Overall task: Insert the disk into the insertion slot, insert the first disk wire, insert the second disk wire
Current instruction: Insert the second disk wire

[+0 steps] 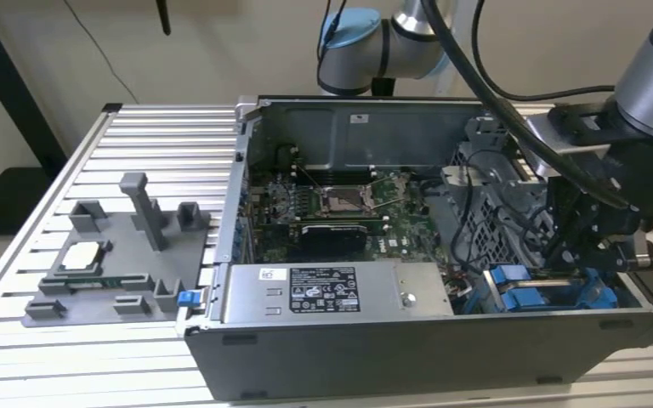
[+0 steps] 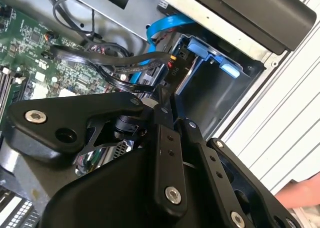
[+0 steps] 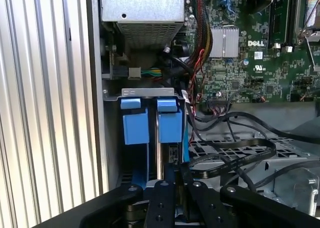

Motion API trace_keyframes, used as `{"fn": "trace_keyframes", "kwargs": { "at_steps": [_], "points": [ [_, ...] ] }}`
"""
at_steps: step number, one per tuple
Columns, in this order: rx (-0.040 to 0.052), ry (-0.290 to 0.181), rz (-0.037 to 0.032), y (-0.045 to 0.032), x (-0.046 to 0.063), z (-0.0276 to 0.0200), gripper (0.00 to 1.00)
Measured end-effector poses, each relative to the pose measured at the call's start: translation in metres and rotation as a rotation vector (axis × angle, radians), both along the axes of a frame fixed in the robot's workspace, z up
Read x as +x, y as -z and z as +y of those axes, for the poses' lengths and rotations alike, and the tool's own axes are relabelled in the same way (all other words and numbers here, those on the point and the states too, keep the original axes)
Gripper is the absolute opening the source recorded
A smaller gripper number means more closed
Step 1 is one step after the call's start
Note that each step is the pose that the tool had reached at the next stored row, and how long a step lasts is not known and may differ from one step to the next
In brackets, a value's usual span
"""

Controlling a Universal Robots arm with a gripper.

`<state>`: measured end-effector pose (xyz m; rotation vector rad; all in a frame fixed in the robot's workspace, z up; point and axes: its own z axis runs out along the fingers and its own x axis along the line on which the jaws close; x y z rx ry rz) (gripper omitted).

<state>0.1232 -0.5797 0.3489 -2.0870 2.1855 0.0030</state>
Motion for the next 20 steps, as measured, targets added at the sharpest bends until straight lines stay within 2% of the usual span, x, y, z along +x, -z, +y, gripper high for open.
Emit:
{"fn": "trace_keyframes", "kwargs": {
  "at_steps": [20],
  "points": [
    [-0.0001, 0.000, -0.0003, 0.0039, 0.0017, 0.0009, 0.00]
  ]
}}
